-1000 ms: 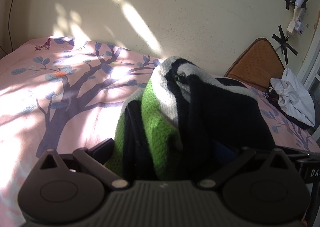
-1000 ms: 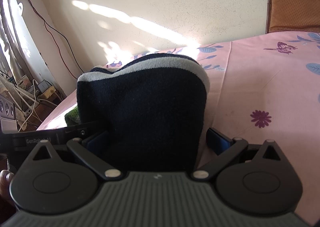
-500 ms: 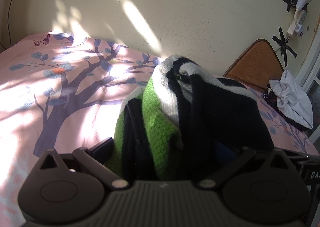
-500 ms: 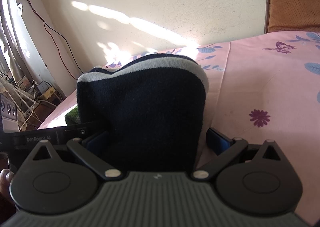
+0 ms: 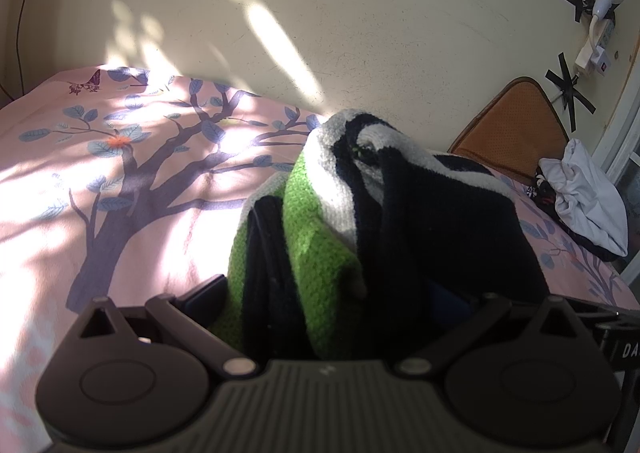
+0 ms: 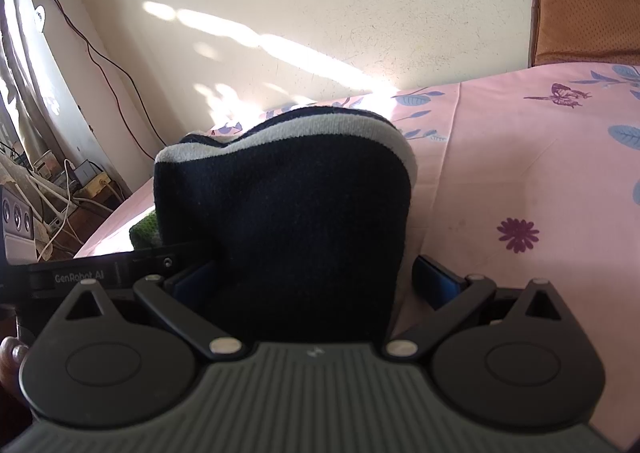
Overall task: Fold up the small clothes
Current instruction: 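Hold the folded sweater bundle clamped between both grippers, then lift the folded sweater with both grippers and carry it onto the clothes stack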
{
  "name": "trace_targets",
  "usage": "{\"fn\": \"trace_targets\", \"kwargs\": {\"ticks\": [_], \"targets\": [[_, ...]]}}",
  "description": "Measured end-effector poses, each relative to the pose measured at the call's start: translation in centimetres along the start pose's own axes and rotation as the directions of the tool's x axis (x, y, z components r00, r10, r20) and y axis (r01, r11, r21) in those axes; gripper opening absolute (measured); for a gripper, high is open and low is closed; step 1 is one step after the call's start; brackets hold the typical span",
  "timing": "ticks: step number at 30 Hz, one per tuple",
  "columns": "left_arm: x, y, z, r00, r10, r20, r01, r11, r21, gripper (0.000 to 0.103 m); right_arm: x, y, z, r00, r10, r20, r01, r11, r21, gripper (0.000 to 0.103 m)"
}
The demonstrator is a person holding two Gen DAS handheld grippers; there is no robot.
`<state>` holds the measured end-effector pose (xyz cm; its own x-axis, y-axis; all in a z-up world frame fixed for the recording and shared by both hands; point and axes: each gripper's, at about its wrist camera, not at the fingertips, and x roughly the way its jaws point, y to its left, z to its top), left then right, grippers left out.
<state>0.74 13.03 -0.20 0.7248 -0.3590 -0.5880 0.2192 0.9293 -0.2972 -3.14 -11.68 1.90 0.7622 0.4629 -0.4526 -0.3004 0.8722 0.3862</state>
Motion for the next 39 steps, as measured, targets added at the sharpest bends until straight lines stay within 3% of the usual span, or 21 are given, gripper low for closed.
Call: {"fn": "trace_targets", "kwargs": {"ticks": [27,30,39], "targets": [[0.0,-0.1,-0.1,1.0,0.002,0.001,-0.002,1.0,0.0,0.103,0.2,0.6,0.0,0.999,-0.036,-0.009,0.036,0.999,-0.04,0.103],[0.0,-0.1,-0.1,1.0,0.005,0.0,-0.005,1.0,0.004,0.103,0.3,0.9,0.0,0.999,-0.032,-0.017,0.03,0.997,-0.071,0.092],[0.1,-0.1,-0.1,1.0,0.013,0.0,-0.013,1.0,0.008,0.103,0.1,1.9,-0.2,0.999,-0.038,-0.002,0.037,0.99,-0.135,0.073]]}}
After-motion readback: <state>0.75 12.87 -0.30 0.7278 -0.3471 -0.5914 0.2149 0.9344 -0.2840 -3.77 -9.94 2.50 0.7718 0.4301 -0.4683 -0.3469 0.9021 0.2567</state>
